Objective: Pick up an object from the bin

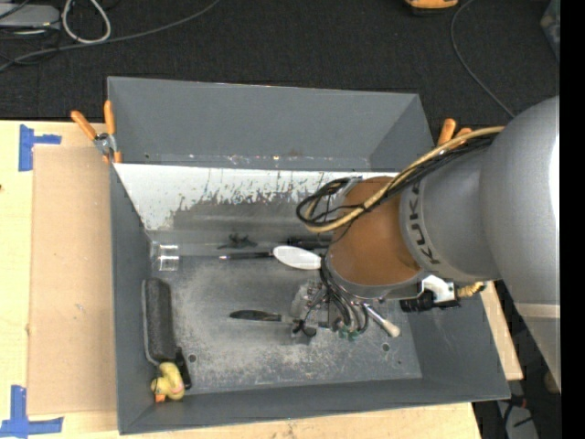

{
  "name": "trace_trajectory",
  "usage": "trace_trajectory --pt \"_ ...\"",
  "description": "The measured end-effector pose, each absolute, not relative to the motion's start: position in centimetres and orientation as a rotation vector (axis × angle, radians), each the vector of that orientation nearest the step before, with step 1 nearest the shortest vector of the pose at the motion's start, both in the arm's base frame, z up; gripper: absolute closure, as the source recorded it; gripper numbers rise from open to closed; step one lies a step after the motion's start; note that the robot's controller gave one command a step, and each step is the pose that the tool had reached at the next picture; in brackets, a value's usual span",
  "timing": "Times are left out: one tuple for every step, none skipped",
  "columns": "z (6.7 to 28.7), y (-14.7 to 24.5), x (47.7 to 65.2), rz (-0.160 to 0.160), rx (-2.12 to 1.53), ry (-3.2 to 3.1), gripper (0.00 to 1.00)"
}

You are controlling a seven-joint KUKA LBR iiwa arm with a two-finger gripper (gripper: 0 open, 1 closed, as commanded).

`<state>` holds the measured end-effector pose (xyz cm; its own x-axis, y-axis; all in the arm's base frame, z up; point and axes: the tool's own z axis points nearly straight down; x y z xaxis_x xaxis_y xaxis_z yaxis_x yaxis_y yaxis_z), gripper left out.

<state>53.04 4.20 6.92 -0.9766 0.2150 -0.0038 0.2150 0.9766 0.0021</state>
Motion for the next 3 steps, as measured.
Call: trace_trajectory --pt "9.5 4.2 52.7 0.000 0.338 3.131 1.00" --pt "14.6 4.2 52.9 0.002 0.336 3.122 1.00" --pt "17.1 4.1 53.0 0.004 0.334 3.118 1.00"
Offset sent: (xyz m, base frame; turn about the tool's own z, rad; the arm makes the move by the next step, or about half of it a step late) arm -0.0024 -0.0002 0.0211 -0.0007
